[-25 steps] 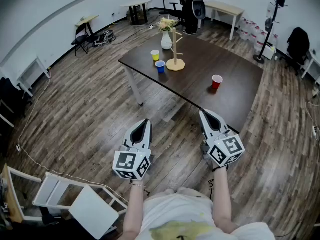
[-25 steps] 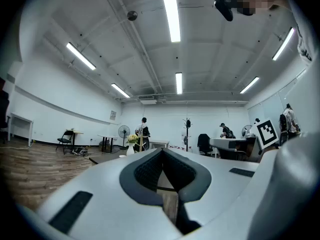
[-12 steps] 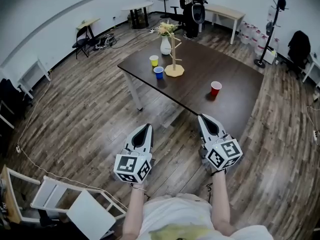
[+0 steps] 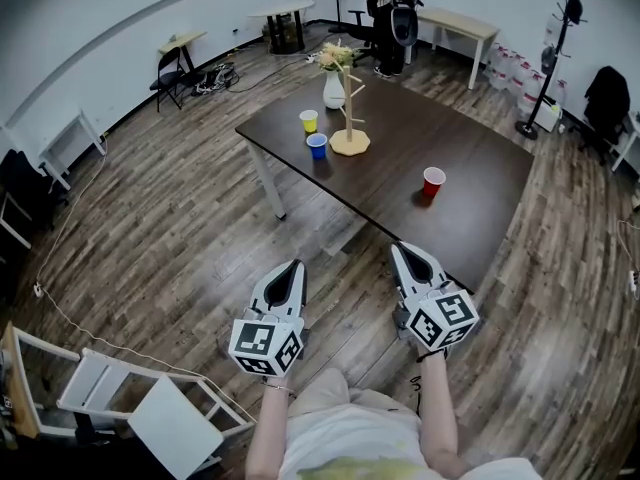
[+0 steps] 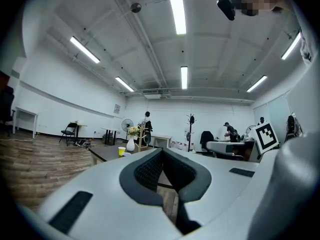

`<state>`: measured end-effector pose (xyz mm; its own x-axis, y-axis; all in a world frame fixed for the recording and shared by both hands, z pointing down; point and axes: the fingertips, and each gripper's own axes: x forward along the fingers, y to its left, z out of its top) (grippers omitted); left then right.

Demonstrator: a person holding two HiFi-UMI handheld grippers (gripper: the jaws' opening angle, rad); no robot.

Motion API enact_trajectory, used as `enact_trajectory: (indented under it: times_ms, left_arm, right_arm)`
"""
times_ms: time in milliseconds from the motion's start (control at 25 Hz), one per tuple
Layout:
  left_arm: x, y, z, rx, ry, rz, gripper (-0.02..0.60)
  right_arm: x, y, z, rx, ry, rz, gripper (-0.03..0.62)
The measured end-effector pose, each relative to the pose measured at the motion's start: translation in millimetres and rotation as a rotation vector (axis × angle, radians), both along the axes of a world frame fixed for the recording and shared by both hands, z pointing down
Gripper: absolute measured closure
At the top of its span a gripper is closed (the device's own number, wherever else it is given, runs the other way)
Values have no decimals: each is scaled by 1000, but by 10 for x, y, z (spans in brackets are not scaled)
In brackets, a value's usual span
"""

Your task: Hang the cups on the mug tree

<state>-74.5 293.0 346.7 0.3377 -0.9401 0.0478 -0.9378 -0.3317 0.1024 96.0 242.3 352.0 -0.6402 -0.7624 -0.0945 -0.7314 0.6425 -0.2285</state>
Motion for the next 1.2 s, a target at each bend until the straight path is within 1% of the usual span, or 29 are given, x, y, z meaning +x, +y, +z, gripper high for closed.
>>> enact_trajectory:
  times_ms: [360,600,960,1200]
  left_arm:
    - [5,-175,144,-49,1,-21,558]
    - [-49,-521,244,-66,13,-15,558]
    - [160,-1306,223,-69,24,100,558]
    - [299,-1863,207,-67,39,185,558]
  right_arm:
    - [-45,-230,186,-57,-8,-14,574]
    - [-85,-531,308,-80,-12,-2,572]
    - [149,-1140,318,-98,-25,109,573]
    - [329,-1579,308,-98,-25,203,572]
